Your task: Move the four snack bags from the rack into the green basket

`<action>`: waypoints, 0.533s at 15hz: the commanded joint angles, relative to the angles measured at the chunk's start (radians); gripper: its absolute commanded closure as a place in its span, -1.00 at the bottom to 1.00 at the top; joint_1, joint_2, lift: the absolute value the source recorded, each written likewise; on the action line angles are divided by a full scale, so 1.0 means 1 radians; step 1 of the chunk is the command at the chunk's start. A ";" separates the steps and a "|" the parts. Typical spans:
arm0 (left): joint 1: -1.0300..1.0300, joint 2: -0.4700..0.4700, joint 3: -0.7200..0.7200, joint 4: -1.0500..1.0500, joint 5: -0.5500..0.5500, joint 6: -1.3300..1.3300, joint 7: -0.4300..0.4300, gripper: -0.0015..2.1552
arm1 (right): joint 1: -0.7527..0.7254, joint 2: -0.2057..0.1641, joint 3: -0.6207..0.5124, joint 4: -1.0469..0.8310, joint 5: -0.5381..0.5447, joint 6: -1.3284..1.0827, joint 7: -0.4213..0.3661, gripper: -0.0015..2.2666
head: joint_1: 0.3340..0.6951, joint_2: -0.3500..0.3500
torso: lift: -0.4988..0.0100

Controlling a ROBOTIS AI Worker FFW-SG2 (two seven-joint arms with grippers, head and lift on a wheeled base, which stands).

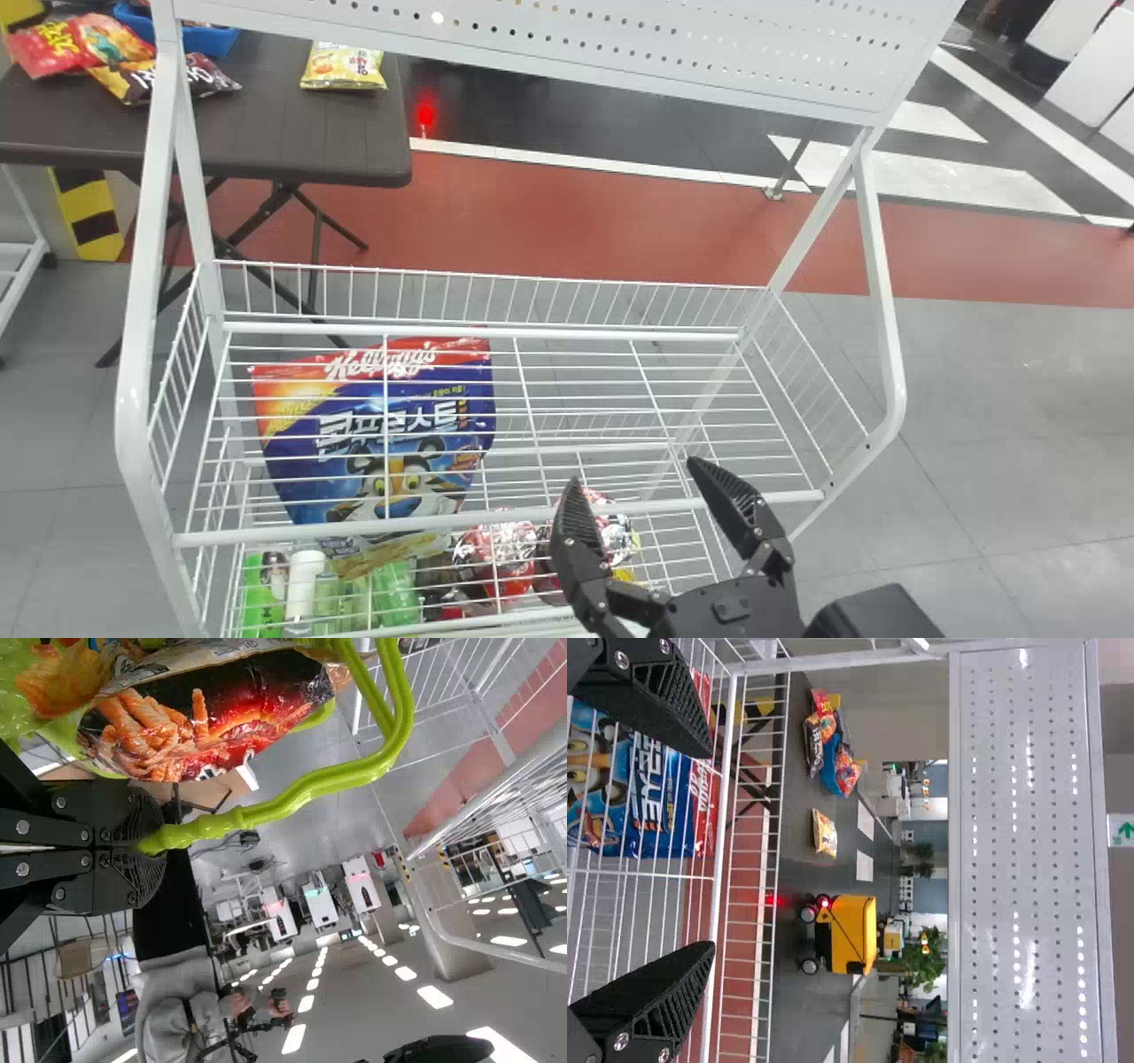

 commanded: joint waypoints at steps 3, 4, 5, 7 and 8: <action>0.000 0.000 0.000 0.000 0.000 -0.004 0.001 0.91 | 0.018 0.039 -0.087 0.006 -0.056 -0.019 0.038 -0.96 | 1.00 -1.00 | 0.96; 0.000 0.000 0.000 0.000 0.000 -0.004 -0.001 0.91 | 0.025 0.039 -0.092 0.005 -0.056 -0.041 0.038 -0.96 | 1.00 -1.00 | 0.96; 0.000 0.000 -0.001 0.000 0.000 -0.007 0.002 0.90 | 0.027 0.039 -0.093 0.005 -0.056 -0.044 0.038 -0.96 | 1.00 -1.00 | 0.96; 0.000 0.000 -0.004 0.000 0.000 -0.004 0.001 0.91 | 0.027 0.041 -0.092 0.005 -0.059 -0.047 0.038 -0.96 | 1.00 -1.00 | 0.96; 0.000 0.000 -0.004 -0.002 0.000 -0.004 0.002 0.91 | 0.027 0.041 -0.092 0.005 -0.059 -0.050 0.038 -0.96 | 1.00 -1.00 | 0.96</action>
